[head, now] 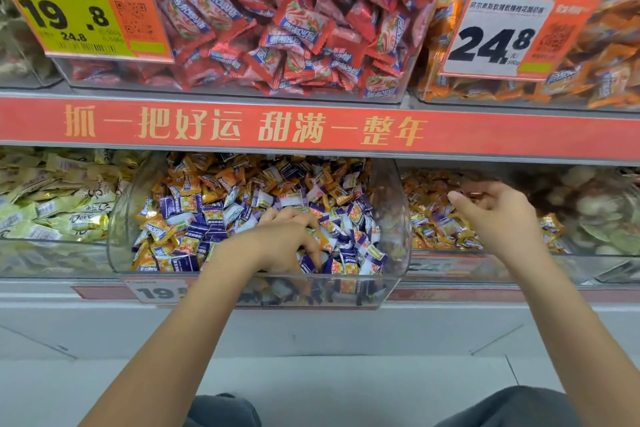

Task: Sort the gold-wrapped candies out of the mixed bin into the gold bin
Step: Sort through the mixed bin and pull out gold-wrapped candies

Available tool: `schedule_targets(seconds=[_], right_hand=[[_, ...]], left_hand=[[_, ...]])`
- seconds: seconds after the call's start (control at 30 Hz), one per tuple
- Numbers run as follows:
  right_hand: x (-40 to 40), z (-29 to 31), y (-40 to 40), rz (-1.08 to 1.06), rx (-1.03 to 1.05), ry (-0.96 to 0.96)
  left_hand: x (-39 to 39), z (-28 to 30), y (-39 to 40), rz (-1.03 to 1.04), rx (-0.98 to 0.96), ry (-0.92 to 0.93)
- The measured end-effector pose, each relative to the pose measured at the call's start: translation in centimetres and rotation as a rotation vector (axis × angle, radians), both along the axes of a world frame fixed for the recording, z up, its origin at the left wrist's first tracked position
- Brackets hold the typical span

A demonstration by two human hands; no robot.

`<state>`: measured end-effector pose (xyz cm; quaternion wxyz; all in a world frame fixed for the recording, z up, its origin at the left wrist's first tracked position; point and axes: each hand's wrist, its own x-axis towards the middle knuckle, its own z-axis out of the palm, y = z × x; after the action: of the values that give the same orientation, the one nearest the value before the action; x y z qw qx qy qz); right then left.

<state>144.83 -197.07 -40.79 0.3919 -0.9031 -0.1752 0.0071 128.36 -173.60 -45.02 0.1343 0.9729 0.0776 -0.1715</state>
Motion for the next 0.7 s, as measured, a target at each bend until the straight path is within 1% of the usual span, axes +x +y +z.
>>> schedule_targets(seconds=[0.07, 0.17, 0.27, 0.33, 0.43, 0.47, 0.57, 0.63, 0.7], right_hand=[[0.3, -0.3, 0.0, 0.004, -0.029, 0.016], [0.2, -0.7, 0.2, 0.055, -0.038, 0.063], [0.2, -0.9, 0.2, 0.132, -0.073, 0.067], [0.5, -1.2, 0.1, 0.161, -0.037, 0.103], [0.6, -1.6, -0.1, 0.167, 0.045, 0.152], [0.6, -1.8, -0.1, 0.166, 0.055, 0.131], [-0.5, -1.7, 0.1, 0.141, 0.064, -0.05], [-1.9, -1.3, 0.7, 0.159, 0.14, -0.15], [-3.3, -0.9, 1.4, 0.211, 0.194, -0.201]], left_hand=[[-0.2, 0.1, 0.3, -0.001, 0.035, -0.021], [-0.5, 0.6, 1.0, 0.005, 0.147, -0.076], [-0.9, 0.9, 1.4, 0.02, 0.157, -0.11], [-0.9, 1.0, 1.5, 0.03, 0.139, -0.106], [-0.8, 1.1, 1.6, 0.012, 0.174, -0.081], [-0.8, 1.1, 1.5, 0.008, 0.192, -0.073], [-0.7, 0.9, 1.2, -0.01, 0.226, -0.073], [-0.6, 0.6, 1.1, -0.013, 0.227, -0.095], [-0.4, 0.2, 1.0, -0.013, 0.222, -0.123]])
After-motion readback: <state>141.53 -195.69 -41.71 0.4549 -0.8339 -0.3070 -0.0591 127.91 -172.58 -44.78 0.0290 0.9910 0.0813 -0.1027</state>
